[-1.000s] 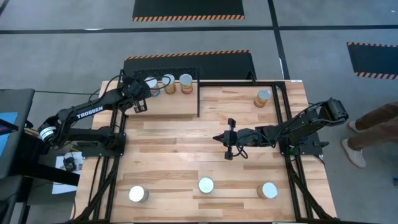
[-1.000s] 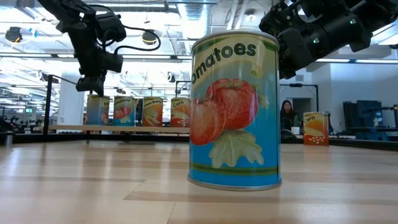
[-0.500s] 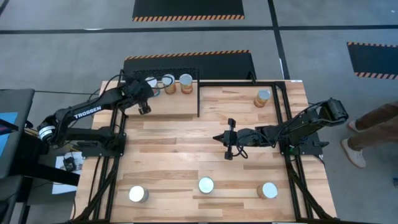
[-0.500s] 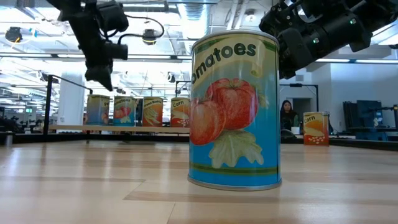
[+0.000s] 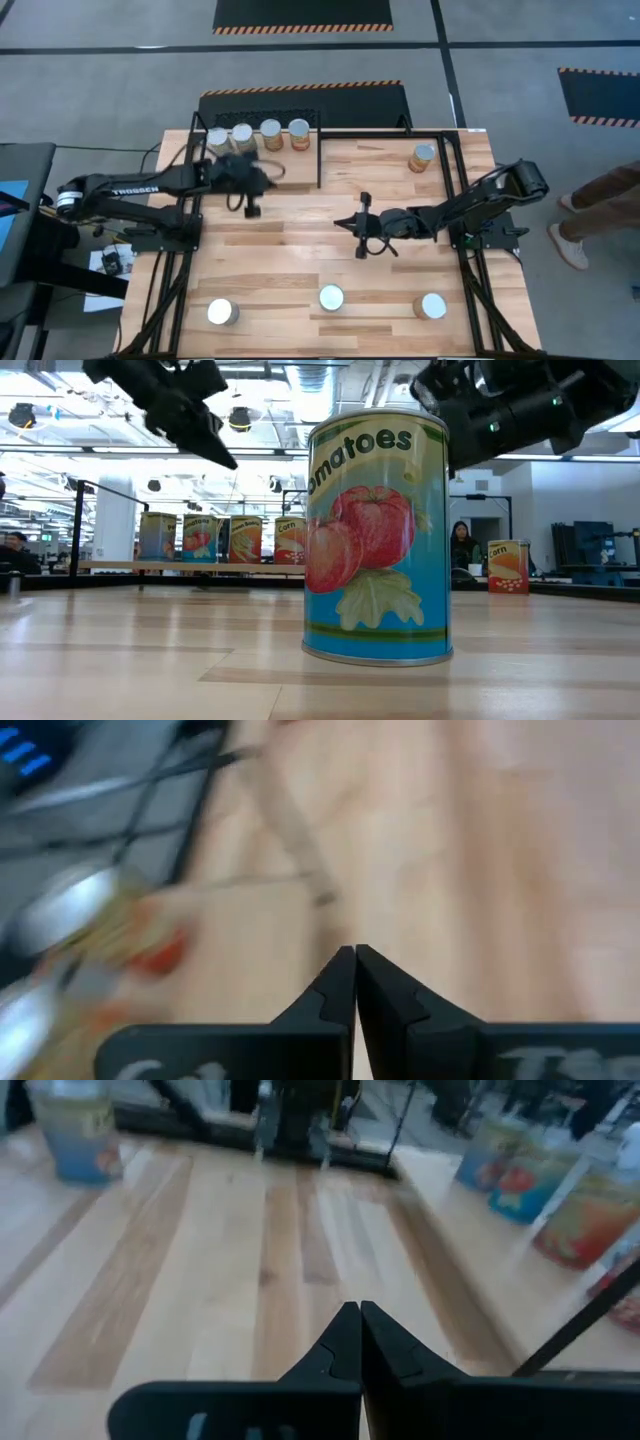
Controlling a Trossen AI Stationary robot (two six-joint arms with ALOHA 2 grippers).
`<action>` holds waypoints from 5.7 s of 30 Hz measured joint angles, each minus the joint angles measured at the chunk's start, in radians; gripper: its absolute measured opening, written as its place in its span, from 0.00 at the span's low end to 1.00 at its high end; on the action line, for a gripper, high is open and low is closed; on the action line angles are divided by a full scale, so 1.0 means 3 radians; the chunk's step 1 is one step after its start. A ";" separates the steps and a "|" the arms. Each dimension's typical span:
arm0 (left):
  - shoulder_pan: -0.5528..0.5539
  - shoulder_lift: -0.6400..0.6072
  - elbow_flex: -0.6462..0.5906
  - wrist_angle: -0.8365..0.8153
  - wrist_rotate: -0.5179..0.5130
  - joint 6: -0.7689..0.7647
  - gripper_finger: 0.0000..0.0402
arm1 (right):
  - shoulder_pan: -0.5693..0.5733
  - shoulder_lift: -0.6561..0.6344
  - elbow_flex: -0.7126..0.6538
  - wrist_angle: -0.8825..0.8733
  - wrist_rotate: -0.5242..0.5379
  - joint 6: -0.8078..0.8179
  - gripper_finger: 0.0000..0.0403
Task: Pick and place cans onto a shelf
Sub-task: Put the canned peaches on the shelf aligned with the other canned peaches on the shelf
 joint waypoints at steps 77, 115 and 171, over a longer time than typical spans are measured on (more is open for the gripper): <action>-0.3018 0.1218 0.0832 -0.1903 0.0332 -0.2759 0.00 | -0.0445 0.0087 -0.0001 0.0066 -0.0197 -0.0124 0.05; 0.1322 0.0477 0.1249 -0.2638 -0.0460 -0.0626 0.00 | -0.0443 0.0087 -0.0001 0.0031 -0.0197 -0.0060 0.05; 0.2436 0.0477 0.1247 -0.2686 -0.0137 -0.0061 0.00 | -0.0440 0.0086 -0.0001 -0.0061 -0.0199 -0.0031 0.04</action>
